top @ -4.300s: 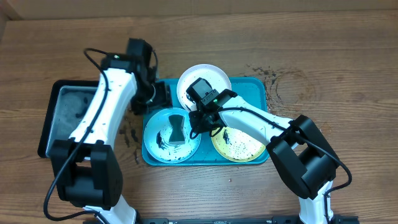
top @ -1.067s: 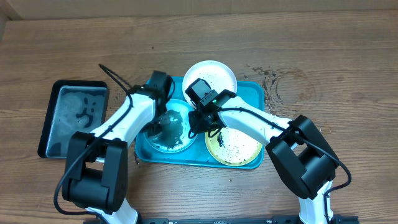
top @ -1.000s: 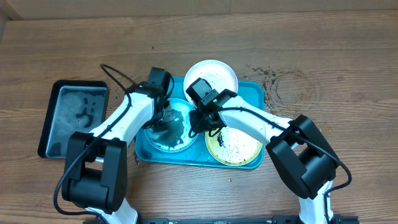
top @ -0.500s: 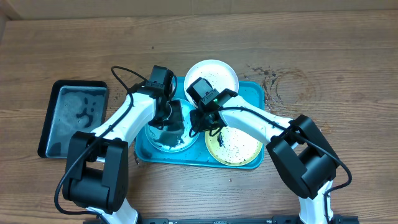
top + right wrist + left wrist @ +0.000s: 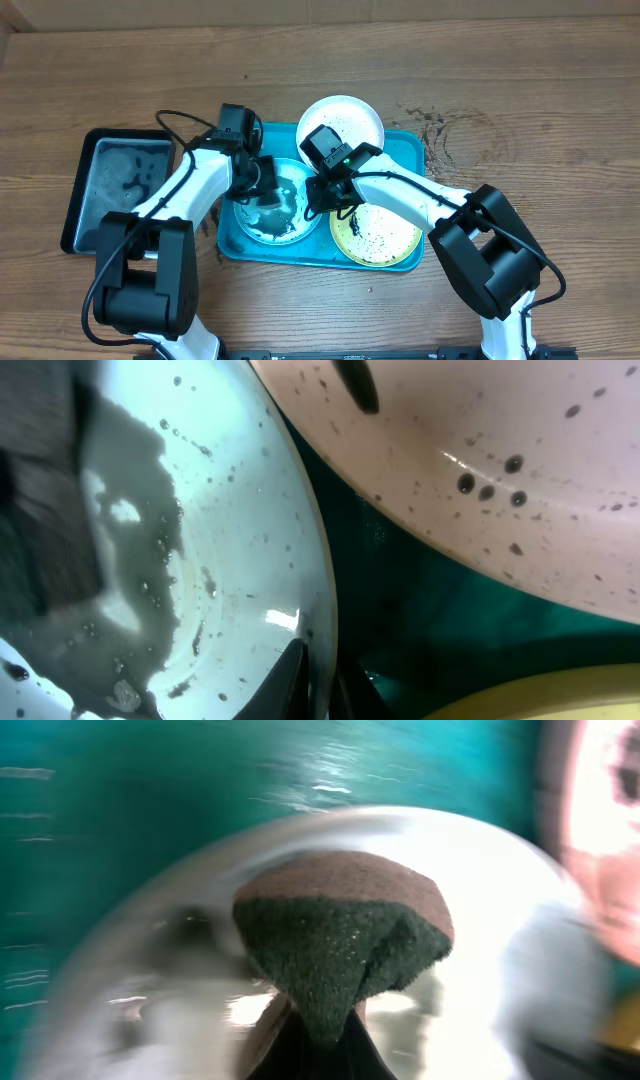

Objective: Clean dirty plates on tray and stack at the side
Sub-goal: 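Scrub the blue-rimmed plate with the sponge while right gripper holds it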

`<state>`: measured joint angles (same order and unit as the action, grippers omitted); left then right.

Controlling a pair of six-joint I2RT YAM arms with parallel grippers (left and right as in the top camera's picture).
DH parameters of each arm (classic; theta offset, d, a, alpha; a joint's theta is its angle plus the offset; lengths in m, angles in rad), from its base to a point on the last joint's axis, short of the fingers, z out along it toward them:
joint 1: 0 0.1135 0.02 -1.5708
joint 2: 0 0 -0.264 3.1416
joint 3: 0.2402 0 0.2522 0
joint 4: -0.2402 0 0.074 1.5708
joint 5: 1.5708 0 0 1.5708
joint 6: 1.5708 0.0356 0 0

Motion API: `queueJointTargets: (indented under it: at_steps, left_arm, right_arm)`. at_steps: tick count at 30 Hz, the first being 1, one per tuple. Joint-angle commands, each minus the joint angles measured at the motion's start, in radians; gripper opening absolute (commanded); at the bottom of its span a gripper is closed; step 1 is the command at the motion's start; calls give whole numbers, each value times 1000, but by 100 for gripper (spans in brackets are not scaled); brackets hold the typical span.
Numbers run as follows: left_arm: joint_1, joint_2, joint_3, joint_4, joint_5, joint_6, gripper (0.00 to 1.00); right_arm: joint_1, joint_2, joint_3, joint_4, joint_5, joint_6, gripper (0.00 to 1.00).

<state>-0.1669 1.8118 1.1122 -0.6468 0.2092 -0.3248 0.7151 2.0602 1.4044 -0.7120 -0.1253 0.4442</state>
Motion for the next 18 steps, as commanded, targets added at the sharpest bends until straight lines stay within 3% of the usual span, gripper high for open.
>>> queueJointTargets:
  at_steps: [1,7,14,18]
  left_arm:
    - [-65,16,-5,23,174,63,4]
    - [-111,16,-6,6,-61,-38,4]
    - [-108,16,-60,28,-144,-39,4]
    - [-107,16,-89,5,-405,-128,4]
  right_arm:
    - [-4,13,5,-6,19,-3,9]
    - [-4,13,5,-8,19,-3,9]
    - [-4,13,5,-8,19,-3,9]
    - [-4,13,5,-9,19,-3,9]
